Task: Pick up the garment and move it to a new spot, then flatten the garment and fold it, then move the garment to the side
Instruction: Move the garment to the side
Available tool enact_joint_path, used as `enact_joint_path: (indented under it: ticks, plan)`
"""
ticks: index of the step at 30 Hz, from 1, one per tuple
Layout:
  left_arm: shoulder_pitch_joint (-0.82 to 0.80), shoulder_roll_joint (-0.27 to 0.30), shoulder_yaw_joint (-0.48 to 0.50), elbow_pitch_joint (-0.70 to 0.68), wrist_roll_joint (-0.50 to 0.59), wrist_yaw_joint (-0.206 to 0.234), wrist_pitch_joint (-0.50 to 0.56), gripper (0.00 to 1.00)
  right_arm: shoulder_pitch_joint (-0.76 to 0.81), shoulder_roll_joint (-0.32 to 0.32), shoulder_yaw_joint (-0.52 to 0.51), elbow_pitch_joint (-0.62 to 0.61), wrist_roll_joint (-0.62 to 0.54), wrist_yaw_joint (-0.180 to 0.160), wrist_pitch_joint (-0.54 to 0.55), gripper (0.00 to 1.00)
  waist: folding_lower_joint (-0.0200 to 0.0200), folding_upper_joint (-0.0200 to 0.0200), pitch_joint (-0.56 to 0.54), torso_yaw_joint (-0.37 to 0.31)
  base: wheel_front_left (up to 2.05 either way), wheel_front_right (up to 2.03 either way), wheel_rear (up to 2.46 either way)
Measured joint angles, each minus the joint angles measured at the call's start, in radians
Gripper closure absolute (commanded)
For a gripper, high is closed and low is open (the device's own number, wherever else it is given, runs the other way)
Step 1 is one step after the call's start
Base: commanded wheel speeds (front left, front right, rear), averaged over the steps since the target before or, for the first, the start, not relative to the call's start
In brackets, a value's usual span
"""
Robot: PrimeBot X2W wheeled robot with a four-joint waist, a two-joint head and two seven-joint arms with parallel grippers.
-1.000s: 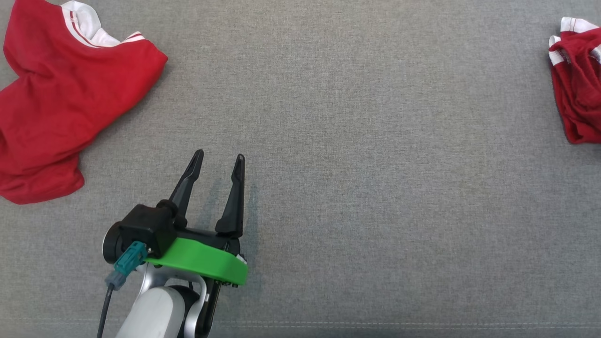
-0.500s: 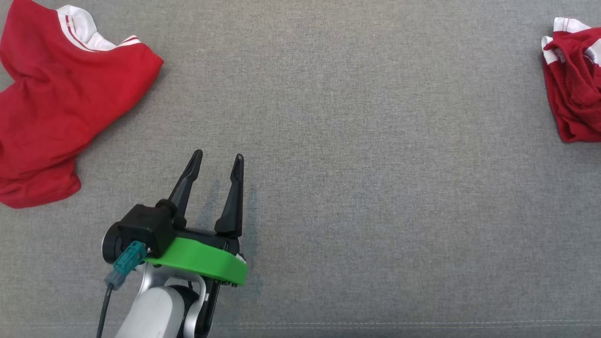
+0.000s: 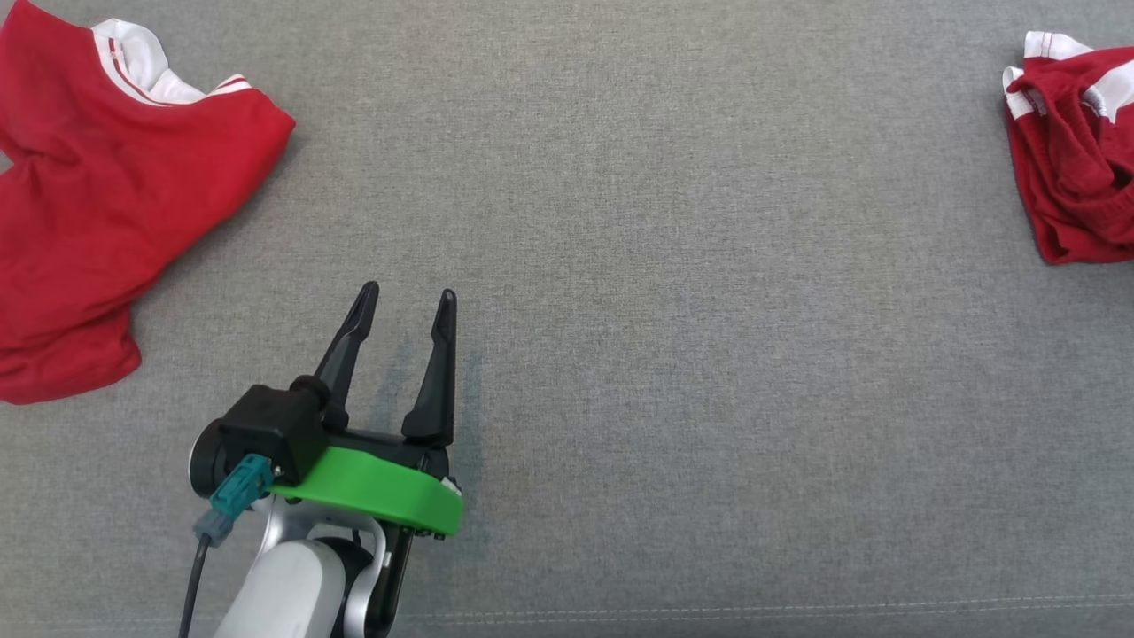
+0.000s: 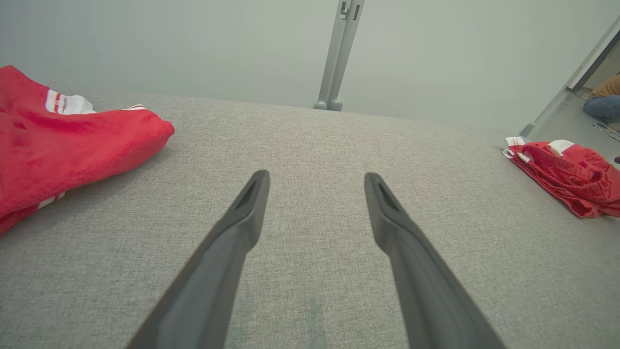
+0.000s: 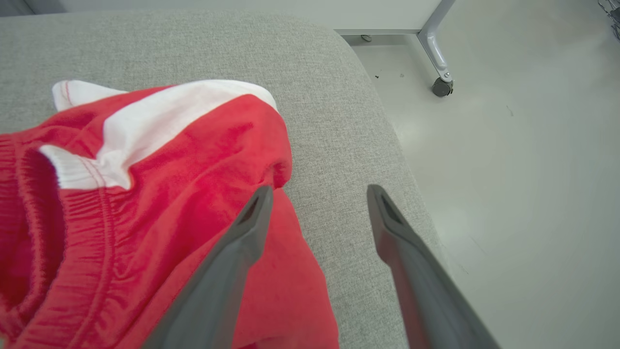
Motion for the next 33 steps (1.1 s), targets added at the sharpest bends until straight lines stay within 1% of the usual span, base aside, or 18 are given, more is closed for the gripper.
enact_joint_path:
  ticks: [7, 11, 13, 16, 22, 24, 31, 33]
  plan:
    - [0.000, 0.000, 0.016, 0.005, 0.007, 0.000, -0.001, 0.00, -0.004, 0.008, 0.003, -0.008, -0.002, 0.002, -0.037, 0.00, 0.0000, 0.0000, -0.013, -0.017, 0.00, 0.00, 0.00]
    - [0.000, -0.001, 0.018, 0.011, 0.007, 0.000, -0.005, 0.00, -0.038, 0.029, 0.017, -0.046, -0.024, 0.014, -0.079, 0.00, 0.0000, 0.0000, -0.031, -0.027, 0.00, 0.00, 0.00]
    - [0.000, -0.002, 0.019, 0.019, 0.007, 0.000, -0.010, 0.00, -0.055, 0.054, 0.023, -0.071, -0.033, 0.028, -0.101, 0.00, 0.0000, 0.0000, -0.042, -0.032, 0.00, 0.00, 0.00]
    - [0.000, -0.004, 0.021, 0.031, 0.006, 0.000, -0.019, 0.00, -0.061, 0.096, 0.023, -0.094, -0.031, 0.039, -0.136, 0.00, 0.0000, 0.0000, -0.061, -0.040, 0.00, 0.00, 0.00]
    - [-0.001, -0.006, 0.026, 0.066, 0.006, 0.000, -0.036, 0.00, -0.049, 0.148, 0.007, -0.117, -0.005, 0.063, -0.218, 0.00, 0.0000, 0.0000, -0.110, -0.053, 0.00, 0.00, 0.00]
    - [-0.001, -0.006, 0.031, 0.080, 0.006, 0.000, -0.037, 0.00, -0.030, 0.173, 0.007, -0.125, 0.003, 0.065, -0.244, 0.00, 0.0000, 0.0000, -0.129, -0.056, 0.00, 0.00, 0.00]
    - [0.003, -0.007, 0.063, 0.134, 0.005, 0.000, -0.046, 0.00, 0.075, 0.255, 0.019, -0.161, 0.013, 0.089, -0.349, 0.00, 0.0000, 0.0000, -0.200, -0.068, 0.00, 0.00, 0.00]
    - [0.011, -0.007, 0.075, 0.147, 0.002, 0.000, -0.051, 0.00, 0.103, 0.279, 0.025, -0.177, 0.013, 0.089, -0.367, 0.00, 0.0000, 0.0000, -0.221, -0.072, 0.00, 0.00, 0.00]
